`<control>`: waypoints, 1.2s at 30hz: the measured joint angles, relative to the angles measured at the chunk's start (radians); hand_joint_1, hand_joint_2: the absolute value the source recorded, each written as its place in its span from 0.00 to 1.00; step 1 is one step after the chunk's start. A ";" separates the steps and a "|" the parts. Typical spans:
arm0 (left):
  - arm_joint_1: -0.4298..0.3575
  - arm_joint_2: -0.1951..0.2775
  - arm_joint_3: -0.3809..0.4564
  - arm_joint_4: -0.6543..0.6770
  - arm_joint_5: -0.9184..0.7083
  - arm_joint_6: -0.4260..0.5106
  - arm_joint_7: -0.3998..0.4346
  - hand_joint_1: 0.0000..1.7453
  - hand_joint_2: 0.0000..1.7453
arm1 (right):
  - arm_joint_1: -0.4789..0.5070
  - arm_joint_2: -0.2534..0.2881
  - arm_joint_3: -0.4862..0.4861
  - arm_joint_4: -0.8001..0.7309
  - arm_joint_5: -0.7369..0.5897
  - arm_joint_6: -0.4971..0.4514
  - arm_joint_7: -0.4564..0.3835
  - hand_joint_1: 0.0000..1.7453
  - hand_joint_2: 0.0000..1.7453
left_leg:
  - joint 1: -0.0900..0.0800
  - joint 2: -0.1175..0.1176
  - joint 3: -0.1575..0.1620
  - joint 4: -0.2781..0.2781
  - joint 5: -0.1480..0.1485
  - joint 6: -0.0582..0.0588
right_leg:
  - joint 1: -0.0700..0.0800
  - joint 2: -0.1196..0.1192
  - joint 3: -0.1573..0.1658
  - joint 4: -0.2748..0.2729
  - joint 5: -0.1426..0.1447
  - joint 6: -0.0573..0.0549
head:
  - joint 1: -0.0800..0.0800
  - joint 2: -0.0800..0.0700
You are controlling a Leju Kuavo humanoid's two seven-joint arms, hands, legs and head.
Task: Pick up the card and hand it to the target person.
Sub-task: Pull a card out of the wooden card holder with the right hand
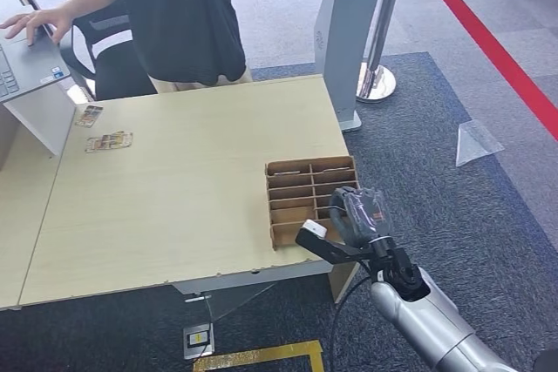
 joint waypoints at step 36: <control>0.001 0.017 0.000 0.000 0.003 -0.021 -0.046 0.00 1.00 | -0.531 -0.391 0.108 -0.456 -0.442 0.562 -0.199 1.00 1.00 | -0.001 0.000 -0.002 0.002 0.000 0.000 | -0.002 -0.001 -0.001 0.001 0.001 0.001 | 0.000 0.000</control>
